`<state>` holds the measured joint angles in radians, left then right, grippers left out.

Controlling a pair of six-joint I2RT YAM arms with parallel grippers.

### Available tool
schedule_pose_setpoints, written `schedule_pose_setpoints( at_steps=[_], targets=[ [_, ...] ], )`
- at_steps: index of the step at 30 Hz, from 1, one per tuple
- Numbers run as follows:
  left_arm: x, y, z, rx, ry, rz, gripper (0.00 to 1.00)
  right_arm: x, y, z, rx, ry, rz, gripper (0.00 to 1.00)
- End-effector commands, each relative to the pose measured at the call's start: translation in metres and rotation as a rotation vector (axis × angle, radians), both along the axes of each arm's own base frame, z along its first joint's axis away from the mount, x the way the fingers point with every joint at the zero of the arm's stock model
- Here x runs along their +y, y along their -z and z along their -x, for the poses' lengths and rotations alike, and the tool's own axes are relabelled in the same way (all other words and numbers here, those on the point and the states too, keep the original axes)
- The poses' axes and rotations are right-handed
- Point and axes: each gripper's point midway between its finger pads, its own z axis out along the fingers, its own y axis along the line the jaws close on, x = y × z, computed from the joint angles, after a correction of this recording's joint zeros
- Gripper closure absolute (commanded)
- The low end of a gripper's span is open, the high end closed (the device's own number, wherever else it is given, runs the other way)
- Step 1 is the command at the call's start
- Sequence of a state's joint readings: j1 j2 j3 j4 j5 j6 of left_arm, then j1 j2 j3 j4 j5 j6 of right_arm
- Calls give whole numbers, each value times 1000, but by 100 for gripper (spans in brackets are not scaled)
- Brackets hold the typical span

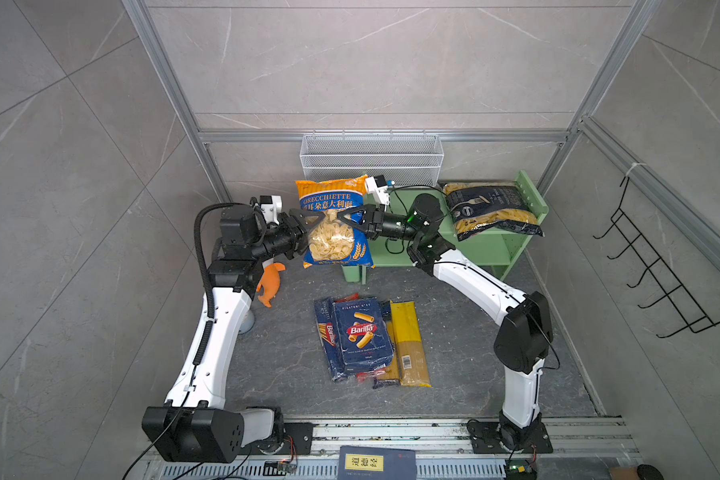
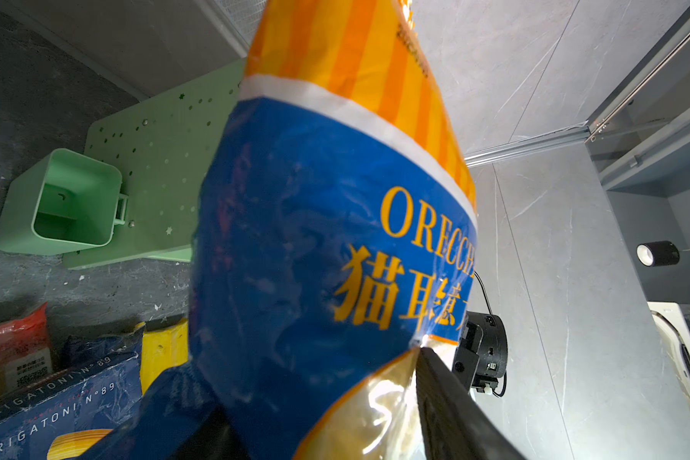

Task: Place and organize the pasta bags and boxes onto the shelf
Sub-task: 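Carry the orecchiette bag with the right gripper toward the shelf while the left gripper releases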

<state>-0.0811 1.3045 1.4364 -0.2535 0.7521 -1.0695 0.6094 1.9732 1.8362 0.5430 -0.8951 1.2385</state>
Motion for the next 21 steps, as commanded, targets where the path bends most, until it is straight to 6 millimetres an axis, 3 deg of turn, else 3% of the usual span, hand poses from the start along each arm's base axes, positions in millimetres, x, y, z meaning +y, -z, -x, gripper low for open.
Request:
schedule_pose_setpoints(
  at_steps=[1,21],
  targets=[
    [-8,-10,-2,-49,40,-7,39,-23,-84,62,-241,-96,-172,100],
    [-7,-37,-18,-129,25,-7,17,-43,-83,23,-155,-52,-218,100]
  ],
)
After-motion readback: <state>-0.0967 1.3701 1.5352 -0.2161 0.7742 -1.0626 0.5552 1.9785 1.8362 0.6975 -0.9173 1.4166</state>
